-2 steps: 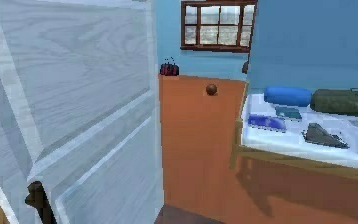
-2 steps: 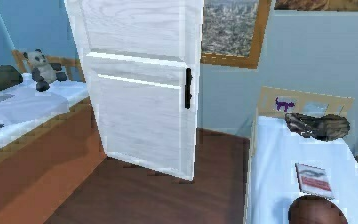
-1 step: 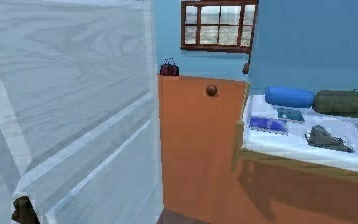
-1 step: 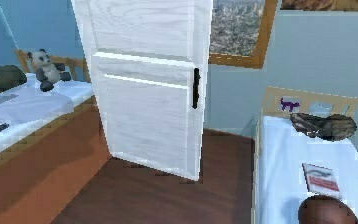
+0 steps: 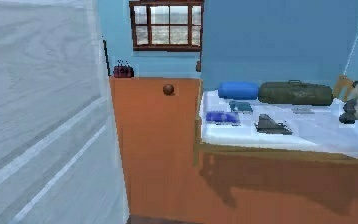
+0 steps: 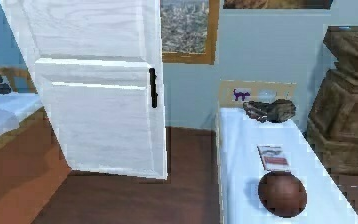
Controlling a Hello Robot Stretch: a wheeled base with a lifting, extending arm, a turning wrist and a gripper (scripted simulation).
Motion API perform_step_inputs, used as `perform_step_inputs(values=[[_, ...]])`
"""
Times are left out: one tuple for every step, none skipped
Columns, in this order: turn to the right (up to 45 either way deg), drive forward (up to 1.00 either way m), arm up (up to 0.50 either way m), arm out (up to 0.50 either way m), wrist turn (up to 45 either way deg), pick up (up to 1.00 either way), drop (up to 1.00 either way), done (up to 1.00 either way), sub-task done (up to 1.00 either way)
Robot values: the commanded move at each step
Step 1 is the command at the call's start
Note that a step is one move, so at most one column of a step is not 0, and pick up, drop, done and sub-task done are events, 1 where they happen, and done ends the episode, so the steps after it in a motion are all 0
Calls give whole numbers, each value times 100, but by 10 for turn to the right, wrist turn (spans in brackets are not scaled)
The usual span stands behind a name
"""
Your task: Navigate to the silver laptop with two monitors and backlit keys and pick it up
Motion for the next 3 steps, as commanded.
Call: perform_step_inputs(values=[[0, 100, 0, 0, 0, 0, 0, 0, 0], [30, 0, 0, 0, 0, 0, 0, 0, 0], [0, 40, 0, 0, 0, 0, 0, 0, 0]])
